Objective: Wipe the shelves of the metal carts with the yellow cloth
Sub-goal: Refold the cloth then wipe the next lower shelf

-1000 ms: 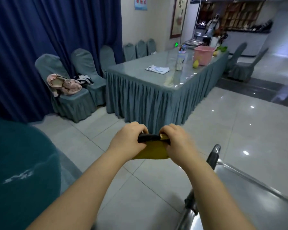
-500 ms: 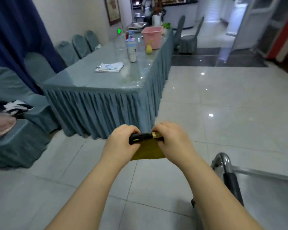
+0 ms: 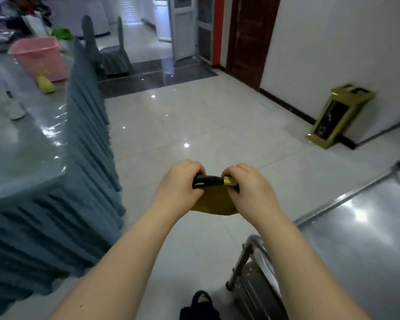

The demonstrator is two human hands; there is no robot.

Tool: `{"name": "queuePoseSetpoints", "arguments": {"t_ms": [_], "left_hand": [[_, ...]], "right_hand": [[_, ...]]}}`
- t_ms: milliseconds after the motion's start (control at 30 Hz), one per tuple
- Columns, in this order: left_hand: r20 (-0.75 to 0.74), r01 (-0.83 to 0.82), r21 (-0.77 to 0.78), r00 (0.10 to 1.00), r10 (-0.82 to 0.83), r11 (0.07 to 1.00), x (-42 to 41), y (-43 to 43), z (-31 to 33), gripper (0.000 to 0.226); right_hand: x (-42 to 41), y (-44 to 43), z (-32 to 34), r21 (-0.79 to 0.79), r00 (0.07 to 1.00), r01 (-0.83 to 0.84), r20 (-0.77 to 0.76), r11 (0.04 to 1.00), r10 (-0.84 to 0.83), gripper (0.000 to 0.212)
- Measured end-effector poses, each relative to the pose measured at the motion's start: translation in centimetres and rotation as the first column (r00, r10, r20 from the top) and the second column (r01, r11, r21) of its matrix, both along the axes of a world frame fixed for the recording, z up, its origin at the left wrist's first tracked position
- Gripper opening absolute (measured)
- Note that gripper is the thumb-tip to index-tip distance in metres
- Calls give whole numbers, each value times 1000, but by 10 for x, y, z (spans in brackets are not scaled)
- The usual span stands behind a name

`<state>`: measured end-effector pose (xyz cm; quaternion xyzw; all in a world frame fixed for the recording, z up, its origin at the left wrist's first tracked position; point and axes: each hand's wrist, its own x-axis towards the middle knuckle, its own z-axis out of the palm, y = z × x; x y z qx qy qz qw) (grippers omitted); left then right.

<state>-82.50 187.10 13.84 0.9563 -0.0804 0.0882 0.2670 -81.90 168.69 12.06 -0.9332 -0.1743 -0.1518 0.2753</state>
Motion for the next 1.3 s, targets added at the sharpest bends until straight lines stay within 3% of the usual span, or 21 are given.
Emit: {"name": "queuePoseSetpoints", "arguments": {"t_ms": [167, 400, 633, 767, 900, 1100, 1200, 1300], "left_hand": [[59, 130, -19, 990, -129, 991, 114, -31, 25, 37], [103, 310, -16, 946, -307, 951, 255, -77, 32, 31], [119, 575, -5, 812, -571, 818, 390, -128, 2, 28], [66, 750, 19, 659, -749, 661, 460, -166, -16, 27], [29, 899, 31, 437, -899, 438, 502, -218, -27, 29], [11, 995, 2, 104, -995, 104, 514, -321, -34, 27], [0, 999, 19, -34, -999, -34, 509, -372, -46, 26], [-28, 993, 30, -113, -993, -114, 507, -415, -59, 24]], "right_hand": [[91, -31, 16, 66, 987, 137, 76, 988, -142, 23], [197, -69, 28, 39, 944, 318, 82, 947, -320, 27], [287, -104, 2, 25, 842, 534, 69, 845, -535, 30], [325, -114, -22, 45, 692, 720, 16, 692, -721, 33], [338, -124, -28, -22, 500, 865, -37, 501, -865, 28], [327, -169, -25, -68, 189, 978, -89, 195, -978, 28], [316, -203, -34, -63, 108, 991, -97, 114, -989, 30], [311, -236, -49, -68, 71, 995, -122, 80, -990, 28]]}}
